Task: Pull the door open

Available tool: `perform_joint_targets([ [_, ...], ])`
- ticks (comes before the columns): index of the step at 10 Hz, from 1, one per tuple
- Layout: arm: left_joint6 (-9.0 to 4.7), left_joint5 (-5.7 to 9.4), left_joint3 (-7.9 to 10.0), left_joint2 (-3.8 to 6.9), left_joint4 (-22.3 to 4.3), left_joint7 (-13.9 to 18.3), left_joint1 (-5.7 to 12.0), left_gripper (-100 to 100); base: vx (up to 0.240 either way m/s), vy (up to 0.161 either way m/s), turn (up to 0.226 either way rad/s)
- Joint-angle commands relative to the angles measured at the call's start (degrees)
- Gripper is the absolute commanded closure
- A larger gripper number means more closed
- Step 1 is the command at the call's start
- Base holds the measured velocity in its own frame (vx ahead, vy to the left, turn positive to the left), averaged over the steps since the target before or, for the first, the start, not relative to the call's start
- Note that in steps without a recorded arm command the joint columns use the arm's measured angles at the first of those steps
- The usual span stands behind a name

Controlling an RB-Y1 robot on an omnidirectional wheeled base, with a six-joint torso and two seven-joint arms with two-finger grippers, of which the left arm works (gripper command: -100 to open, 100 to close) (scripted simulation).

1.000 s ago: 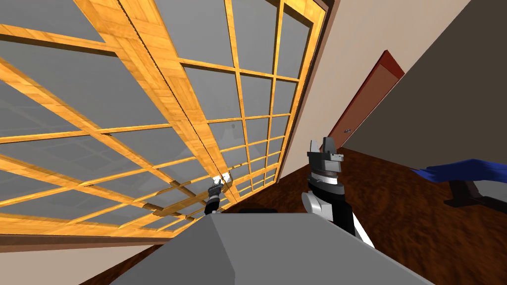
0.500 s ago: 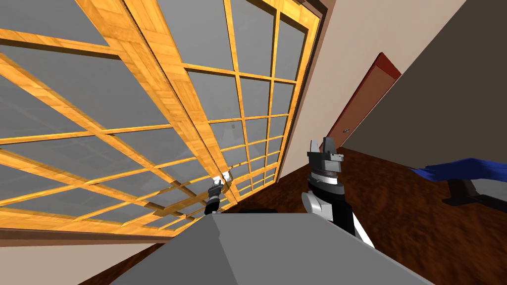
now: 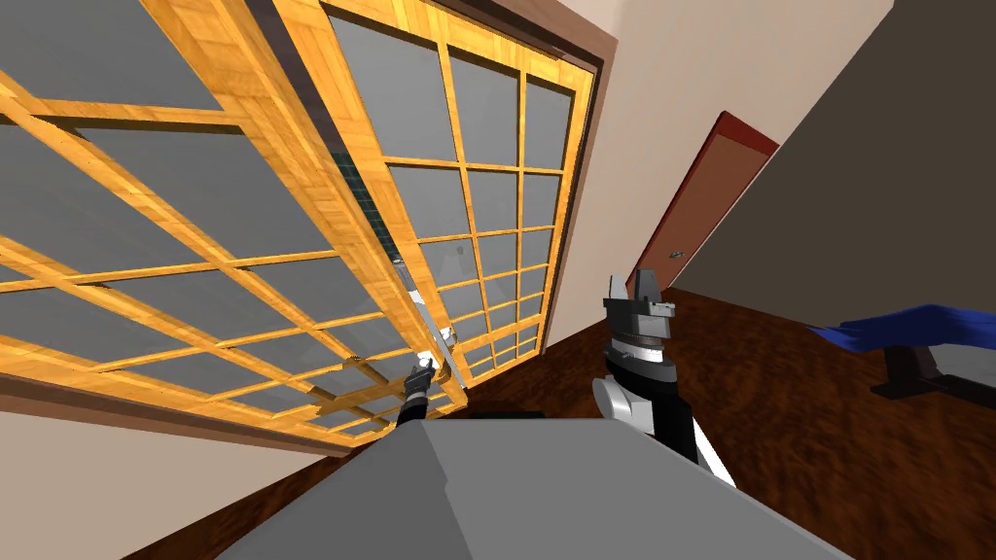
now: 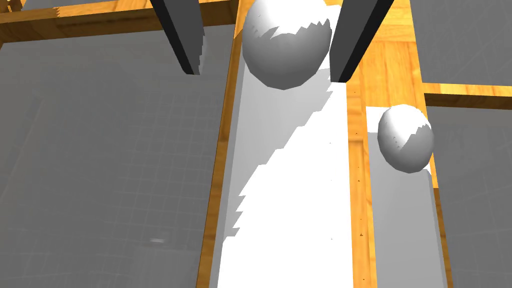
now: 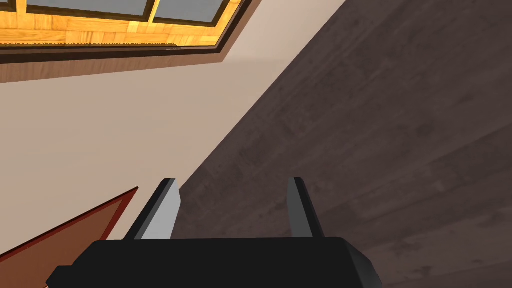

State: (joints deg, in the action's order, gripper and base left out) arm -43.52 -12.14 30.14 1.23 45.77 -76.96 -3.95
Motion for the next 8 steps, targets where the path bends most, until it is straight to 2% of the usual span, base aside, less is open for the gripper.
perform_joint_targets([
  [1,-0.18,0.74,0.92,0.74,-0.9,1.0,-1.78,100,-0.135,-0.008,0.027],
  [2,-0.18,0.74,0.92,0.74,-0.9,1.0,-1.78,100,-0.094,-0.009,0.021],
  [3,-0.17,1.48,0.98,1.22,-1.2,2.8,-2.85,100,-0.126,-0.007,0.030],
  [5,-0.17,1.48,0.98,1.22,-1.2,2.8,-2.85,100,-0.078,-0.016,0.003],
  [7,-0.16,2.46,1.07,1.87,-1.6,5.2,-4.28,100,-0.086,-0.026,0.020],
  [8,-0.16,2.46,1.07,1.87,-1.6,5.2,-4.28,100,-0.101,-0.033,0.038],
])
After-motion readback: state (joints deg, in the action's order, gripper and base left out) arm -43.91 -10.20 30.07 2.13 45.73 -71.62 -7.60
